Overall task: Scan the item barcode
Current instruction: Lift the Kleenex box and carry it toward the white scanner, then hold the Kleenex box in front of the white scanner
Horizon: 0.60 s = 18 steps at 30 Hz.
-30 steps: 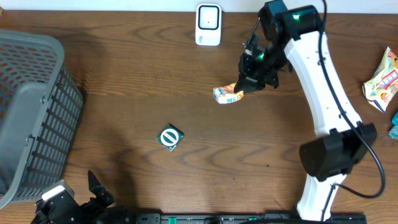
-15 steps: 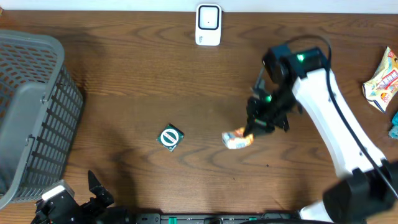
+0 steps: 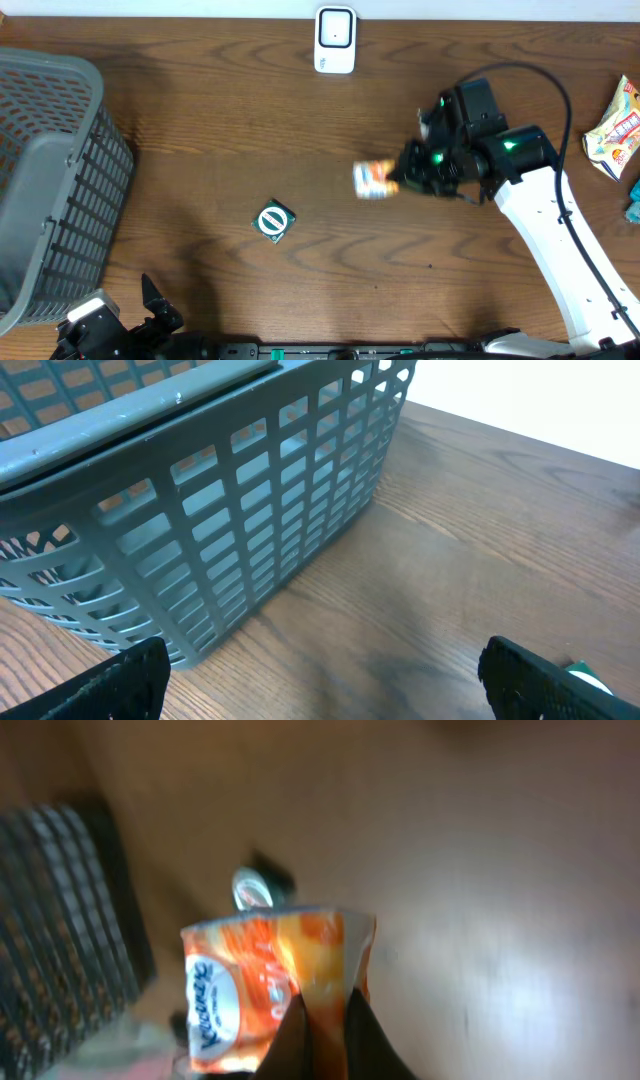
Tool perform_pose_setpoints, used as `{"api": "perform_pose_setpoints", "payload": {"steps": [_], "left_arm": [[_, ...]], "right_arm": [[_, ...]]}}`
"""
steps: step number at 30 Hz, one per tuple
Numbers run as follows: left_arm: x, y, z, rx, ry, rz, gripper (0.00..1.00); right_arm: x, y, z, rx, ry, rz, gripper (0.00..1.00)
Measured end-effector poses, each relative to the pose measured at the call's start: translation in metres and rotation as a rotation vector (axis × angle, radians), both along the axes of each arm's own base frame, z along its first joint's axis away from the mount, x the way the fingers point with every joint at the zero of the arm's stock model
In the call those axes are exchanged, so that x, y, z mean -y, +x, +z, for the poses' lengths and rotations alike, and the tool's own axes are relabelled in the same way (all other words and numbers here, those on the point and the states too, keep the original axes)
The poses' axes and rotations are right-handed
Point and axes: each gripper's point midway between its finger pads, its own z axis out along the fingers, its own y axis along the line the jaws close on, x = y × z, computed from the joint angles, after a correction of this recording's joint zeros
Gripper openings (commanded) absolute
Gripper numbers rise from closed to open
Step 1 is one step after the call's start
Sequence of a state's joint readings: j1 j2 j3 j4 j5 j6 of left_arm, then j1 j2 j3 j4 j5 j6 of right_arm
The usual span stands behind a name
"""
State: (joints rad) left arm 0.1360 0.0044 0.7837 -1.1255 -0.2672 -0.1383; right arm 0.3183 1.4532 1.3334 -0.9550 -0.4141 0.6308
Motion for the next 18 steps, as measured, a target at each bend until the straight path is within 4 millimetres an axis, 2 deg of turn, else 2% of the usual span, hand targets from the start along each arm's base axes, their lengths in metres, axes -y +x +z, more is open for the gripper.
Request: {"api": "perform_pose_setpoints", "payload": {"steps": [4,8,13,18], "left_arm": [[0.0,0.0,0.0,0.0,0.0,0.0,0.98],[0.0,0.0,0.0,0.0,0.0,0.0,0.98],[0.0,0.0,0.0,0.0,0.0,0.0,0.98],[0.0,0.0,0.0,0.0,0.0,0.0,0.98]], "right_arm": [[0.0,0.052,0.021,0.25,-0.005,-0.063,0.01],[-0.002,0.092,0.045,0.504,-0.008,-0.068,0.01],[-0.007,0.119,0.073,0.787,-0.077,0.031,0.01],[-0.028,0.144,0.107,1.121,-0.126,0.171,0.01]]}}
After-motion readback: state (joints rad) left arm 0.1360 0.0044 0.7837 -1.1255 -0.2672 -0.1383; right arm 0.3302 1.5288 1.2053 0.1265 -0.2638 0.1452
